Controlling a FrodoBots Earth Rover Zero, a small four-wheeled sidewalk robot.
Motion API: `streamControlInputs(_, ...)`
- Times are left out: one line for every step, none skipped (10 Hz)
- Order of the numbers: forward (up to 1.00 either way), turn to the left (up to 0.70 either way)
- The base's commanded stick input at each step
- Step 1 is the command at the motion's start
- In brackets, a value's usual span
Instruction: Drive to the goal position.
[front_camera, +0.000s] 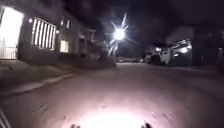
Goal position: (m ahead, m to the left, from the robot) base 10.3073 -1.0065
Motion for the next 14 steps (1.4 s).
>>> streamControlInputs(0.70,0.00)
streamControlInputs(0.70,0.00)
streamControlInputs(0.70,0.00)
streamControlInputs(0.70,0.00)
streamControlInputs(0.70,0.00)
streamControlInputs(0.70,0.00)
streamControlInputs(0.70,0.00)
streamControlInputs(0.70,0.00)
streamControlInputs(0.70,0.00)
streamControlInputs(0.70,0.00)
streamControlInputs(0.70,-0.32)
streamControlInputs(0.70,-0.25)
streamControlInputs(0.70,-0.14)
streamControlInputs(0.70,-0.03)
